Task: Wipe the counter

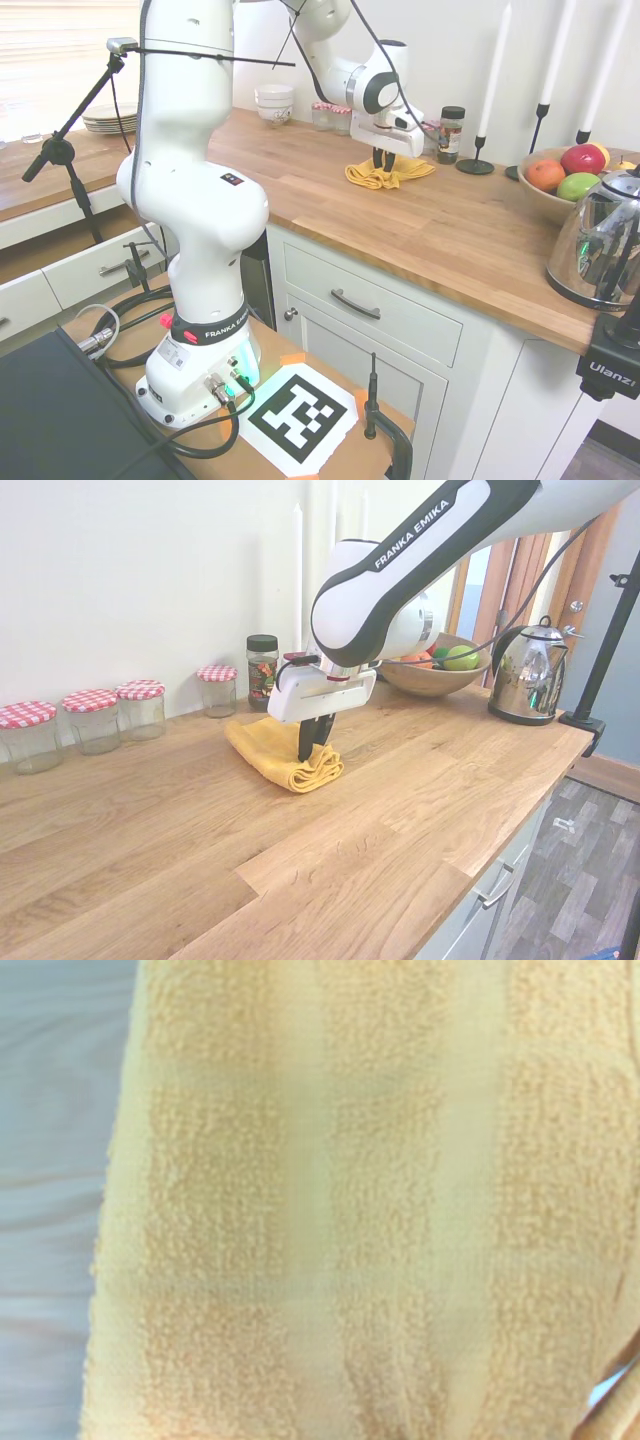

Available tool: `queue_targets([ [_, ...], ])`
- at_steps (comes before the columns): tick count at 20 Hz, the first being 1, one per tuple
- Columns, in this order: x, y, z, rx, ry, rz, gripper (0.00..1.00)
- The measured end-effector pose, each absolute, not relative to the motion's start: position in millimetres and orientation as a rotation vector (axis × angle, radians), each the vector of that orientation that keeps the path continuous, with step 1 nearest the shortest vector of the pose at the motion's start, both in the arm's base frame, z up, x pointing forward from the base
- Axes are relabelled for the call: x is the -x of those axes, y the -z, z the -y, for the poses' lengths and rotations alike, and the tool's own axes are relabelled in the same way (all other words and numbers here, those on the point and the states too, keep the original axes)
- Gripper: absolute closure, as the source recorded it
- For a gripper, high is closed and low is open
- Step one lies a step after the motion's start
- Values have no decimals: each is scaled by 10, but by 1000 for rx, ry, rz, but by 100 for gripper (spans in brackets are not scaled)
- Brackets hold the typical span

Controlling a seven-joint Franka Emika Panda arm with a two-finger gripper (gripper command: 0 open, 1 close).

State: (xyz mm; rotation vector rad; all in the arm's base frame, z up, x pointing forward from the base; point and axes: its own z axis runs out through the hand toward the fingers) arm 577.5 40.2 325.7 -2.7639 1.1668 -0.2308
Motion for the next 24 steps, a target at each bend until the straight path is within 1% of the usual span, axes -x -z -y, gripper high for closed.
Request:
queue_targets([
  [16, -5530, -3249, -2111, 2944, 331, -946, 100],
  [20, -5440, -3236, -2392, 2977, 367, -900, 100],
  [24, -5404, -3233, -2468, 2986, 381, -887, 100],
])
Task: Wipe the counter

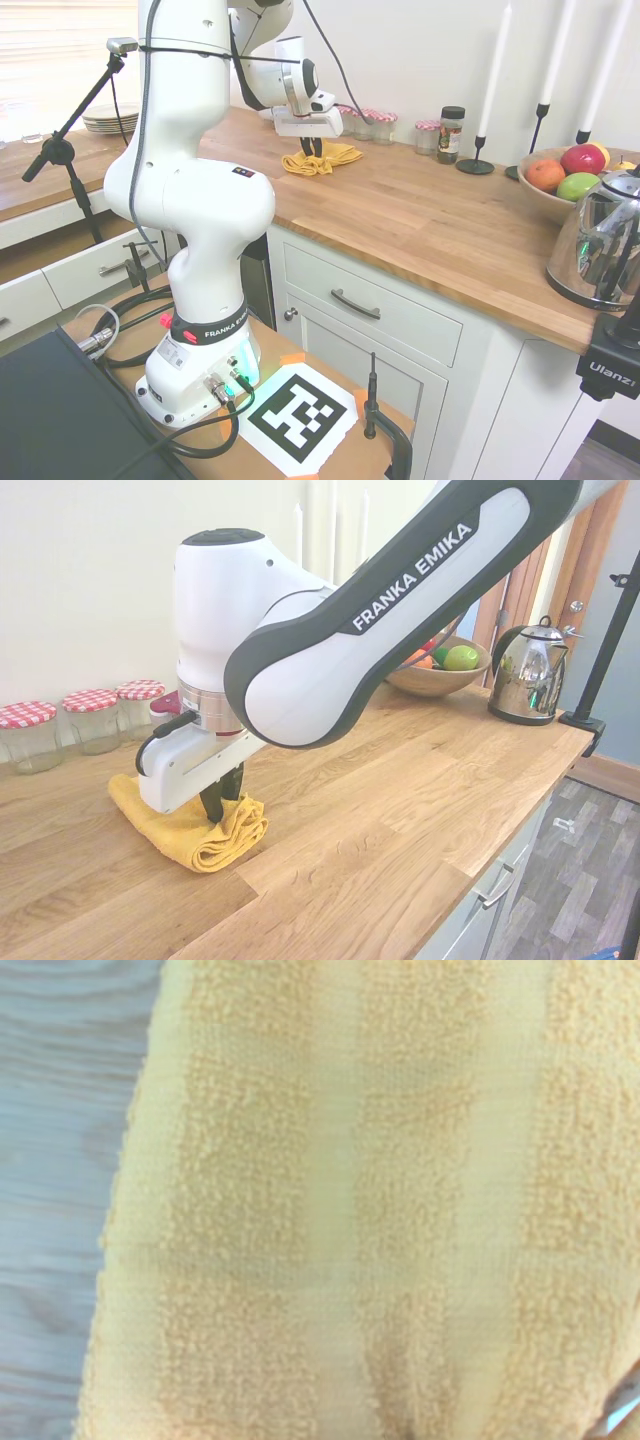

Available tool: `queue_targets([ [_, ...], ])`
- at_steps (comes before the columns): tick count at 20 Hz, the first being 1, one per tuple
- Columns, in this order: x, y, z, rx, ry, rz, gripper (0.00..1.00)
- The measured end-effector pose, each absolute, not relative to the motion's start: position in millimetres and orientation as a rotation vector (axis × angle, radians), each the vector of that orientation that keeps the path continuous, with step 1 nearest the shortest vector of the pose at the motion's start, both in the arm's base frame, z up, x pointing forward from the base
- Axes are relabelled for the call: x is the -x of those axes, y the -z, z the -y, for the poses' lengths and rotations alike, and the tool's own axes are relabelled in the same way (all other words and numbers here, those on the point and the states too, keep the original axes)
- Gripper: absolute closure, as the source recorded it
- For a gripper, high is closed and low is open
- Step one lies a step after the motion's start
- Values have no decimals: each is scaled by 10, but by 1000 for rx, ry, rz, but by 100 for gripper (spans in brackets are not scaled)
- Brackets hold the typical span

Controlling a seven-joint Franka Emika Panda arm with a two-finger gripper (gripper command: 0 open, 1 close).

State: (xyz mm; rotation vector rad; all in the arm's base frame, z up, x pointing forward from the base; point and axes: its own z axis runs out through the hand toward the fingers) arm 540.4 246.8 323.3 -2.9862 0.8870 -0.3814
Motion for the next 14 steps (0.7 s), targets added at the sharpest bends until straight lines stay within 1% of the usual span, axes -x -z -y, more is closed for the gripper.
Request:
queue_targets([
  [3, -5419, -3236, -2439, 2972, 368, -913, 100],
  [8, -5521, -3247, -2216, 2917, 296, -973, 100],
  [14, -5795, -3252, -1375, 2855, 260, -1052, 100],
])
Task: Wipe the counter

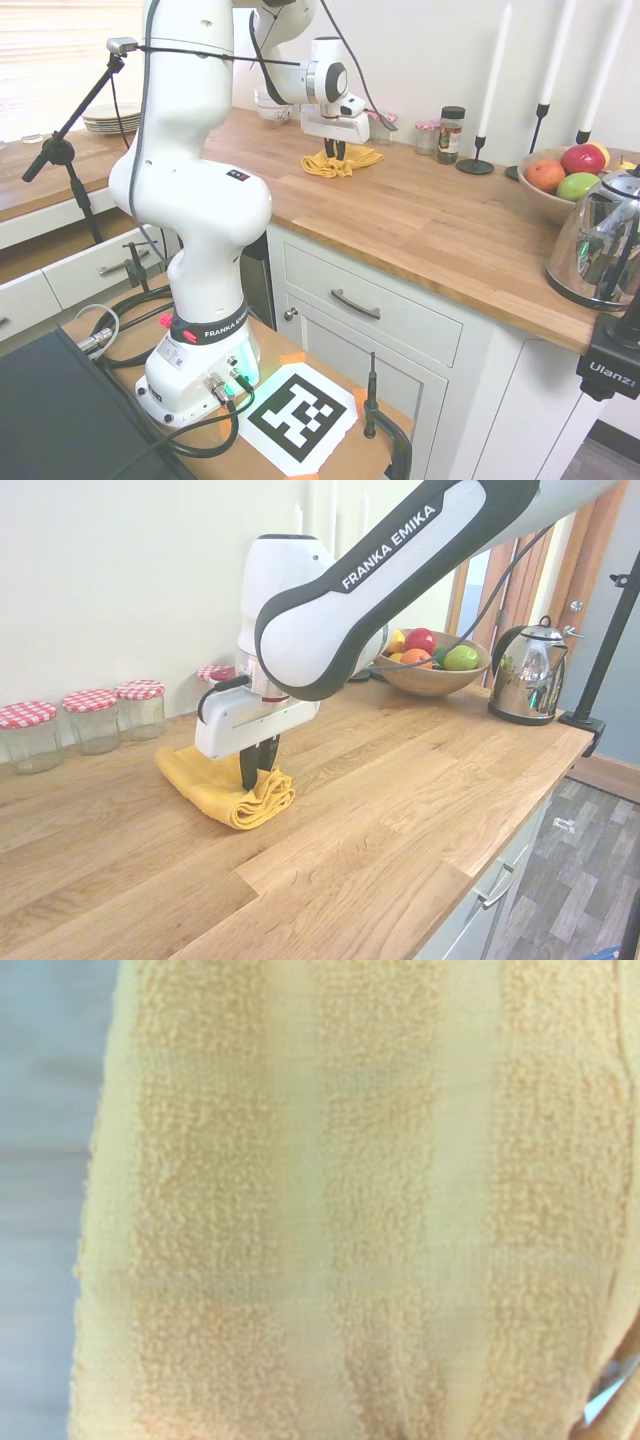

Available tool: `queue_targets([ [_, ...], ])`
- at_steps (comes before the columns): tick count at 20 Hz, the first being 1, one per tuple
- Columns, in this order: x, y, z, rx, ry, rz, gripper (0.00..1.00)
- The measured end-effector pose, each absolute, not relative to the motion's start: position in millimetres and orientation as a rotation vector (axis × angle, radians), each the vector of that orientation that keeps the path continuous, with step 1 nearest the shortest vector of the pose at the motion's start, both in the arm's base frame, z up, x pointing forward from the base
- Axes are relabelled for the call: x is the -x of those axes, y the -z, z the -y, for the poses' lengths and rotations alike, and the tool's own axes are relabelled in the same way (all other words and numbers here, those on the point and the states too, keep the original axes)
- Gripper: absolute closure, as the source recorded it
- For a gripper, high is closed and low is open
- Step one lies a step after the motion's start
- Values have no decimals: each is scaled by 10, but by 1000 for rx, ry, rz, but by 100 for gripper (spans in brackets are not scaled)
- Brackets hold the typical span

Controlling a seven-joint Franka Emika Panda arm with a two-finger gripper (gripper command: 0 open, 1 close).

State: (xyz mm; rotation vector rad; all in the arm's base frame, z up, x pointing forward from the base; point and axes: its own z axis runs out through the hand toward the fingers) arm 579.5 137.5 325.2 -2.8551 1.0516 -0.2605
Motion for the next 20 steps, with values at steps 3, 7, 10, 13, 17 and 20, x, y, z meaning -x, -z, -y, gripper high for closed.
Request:
queue_targets([
  [3, -5870, -3253, -978, 2825, 250, -1090, 100],
  [7, -5907, -3250, -429, 2781, 239, -1145, 100],
  [10, -5892, -3246, 19, 2750, 238, -1189, 100],
  [13, -5851, -3240, 396, 2716, 236, -1225, 100],
  [17, -5787, -3229, 784, 2682, 236, -1259, 100],
  [20, -5726, -3223, 976, 2662, 242, -1281, 100],
])
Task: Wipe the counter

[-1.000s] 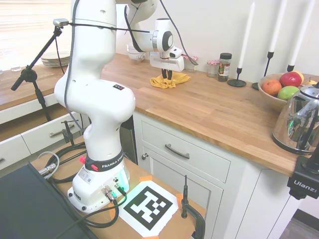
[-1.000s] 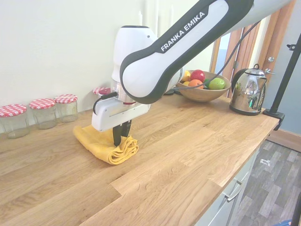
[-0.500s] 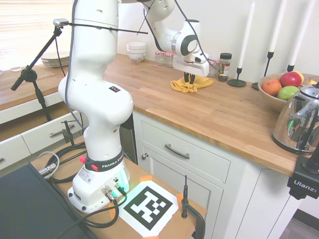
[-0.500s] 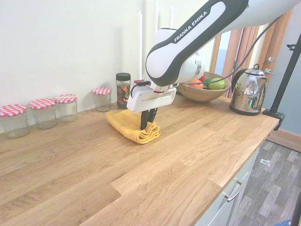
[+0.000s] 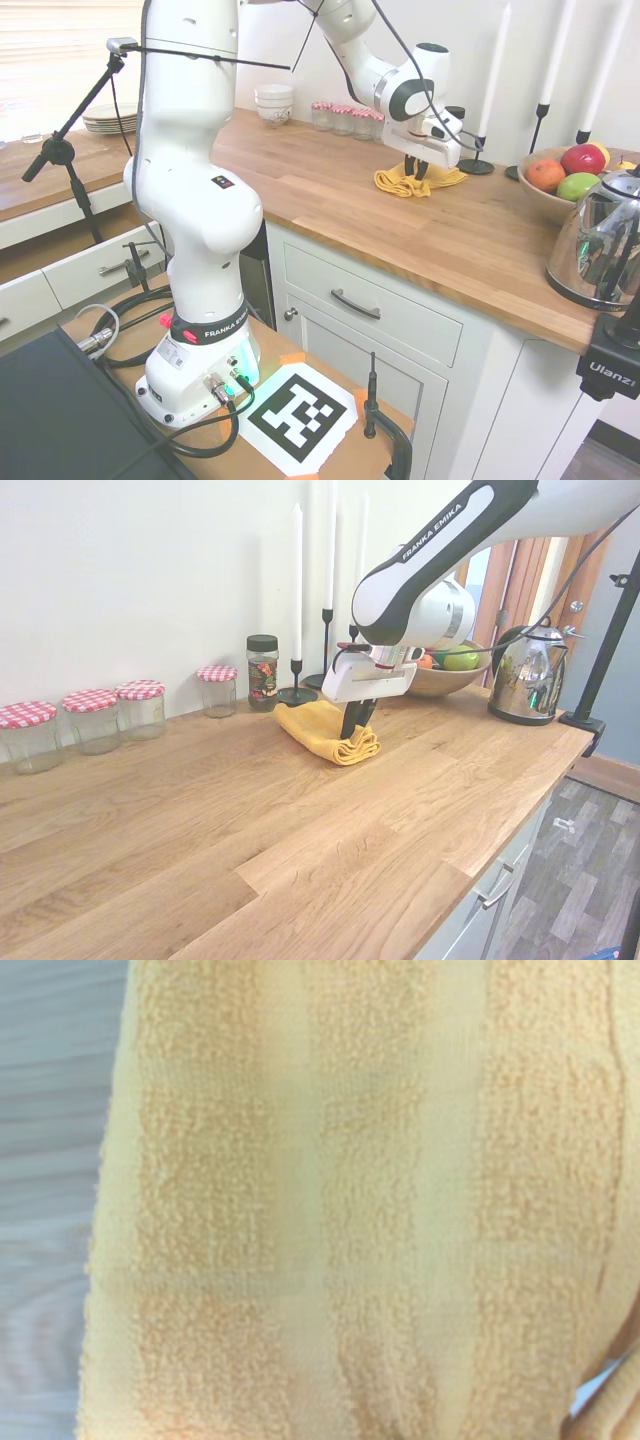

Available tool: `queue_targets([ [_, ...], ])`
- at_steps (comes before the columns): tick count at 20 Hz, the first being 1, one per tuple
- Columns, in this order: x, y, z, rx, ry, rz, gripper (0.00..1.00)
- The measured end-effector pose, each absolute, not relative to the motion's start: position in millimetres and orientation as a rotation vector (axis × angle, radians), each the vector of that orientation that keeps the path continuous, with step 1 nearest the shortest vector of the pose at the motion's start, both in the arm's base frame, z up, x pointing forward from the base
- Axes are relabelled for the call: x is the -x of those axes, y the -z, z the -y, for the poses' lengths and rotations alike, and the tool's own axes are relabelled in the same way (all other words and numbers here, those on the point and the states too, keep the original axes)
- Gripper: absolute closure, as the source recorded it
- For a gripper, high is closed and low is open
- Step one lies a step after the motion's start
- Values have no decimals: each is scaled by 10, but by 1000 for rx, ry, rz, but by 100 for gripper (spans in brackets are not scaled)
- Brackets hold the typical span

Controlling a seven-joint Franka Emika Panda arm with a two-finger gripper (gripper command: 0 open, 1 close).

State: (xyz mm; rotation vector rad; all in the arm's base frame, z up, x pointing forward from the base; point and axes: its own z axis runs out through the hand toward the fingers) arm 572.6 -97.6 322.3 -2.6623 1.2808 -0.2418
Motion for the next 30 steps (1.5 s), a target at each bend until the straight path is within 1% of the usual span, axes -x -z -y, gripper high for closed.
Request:
queue_targets([
  [9, -5638, -3220, 1236, 2651, 254, -1315, 100],
  [10, -5635, -3220, 1247, 2650, 254, -1318, 0],
  [30, -5531, -3216, 1557, 2625, 253, -1384, 0],
])
